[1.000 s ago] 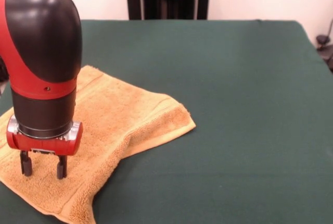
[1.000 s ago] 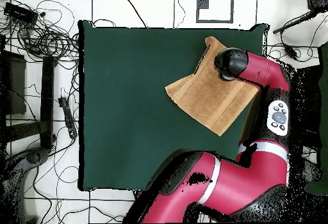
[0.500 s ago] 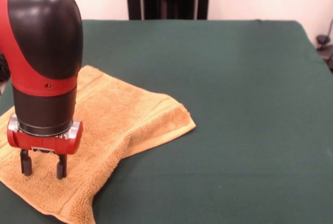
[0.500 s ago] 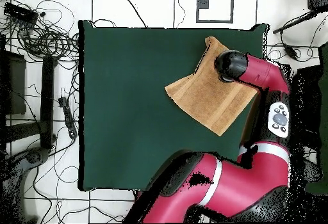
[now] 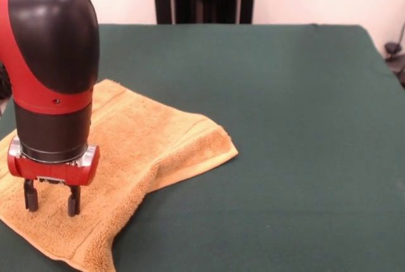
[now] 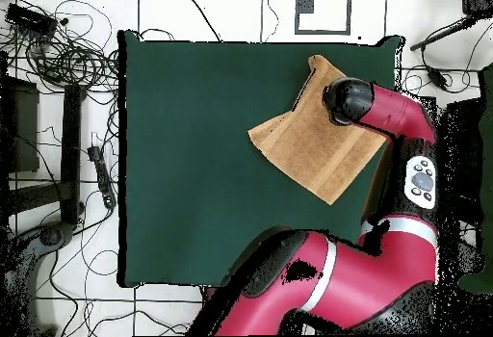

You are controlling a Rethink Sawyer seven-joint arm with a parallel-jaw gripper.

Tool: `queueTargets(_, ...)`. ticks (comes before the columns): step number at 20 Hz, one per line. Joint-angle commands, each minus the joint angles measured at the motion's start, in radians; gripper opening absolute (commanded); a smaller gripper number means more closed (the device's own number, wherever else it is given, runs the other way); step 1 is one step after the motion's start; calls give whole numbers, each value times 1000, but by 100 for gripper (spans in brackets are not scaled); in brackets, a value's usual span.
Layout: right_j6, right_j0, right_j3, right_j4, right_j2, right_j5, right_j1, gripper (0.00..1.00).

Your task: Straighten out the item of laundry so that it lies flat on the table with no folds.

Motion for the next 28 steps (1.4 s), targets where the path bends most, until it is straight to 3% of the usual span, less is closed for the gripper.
queueTargets(1, 63, -48, 251, -16, 106, -35, 32, 100)
queueTargets(6, -84, -71, 312, -44, 107, 64, -116, 100)
queueTargets(10, -110, -66, 306, -37, 78, 206, -231, 100)
queueTargets(16, -111, -87, 279, -45, 85, 306, -273, 100)
queueTargets(28, -134, -122, 297, -99, 125, 246, -245, 100)
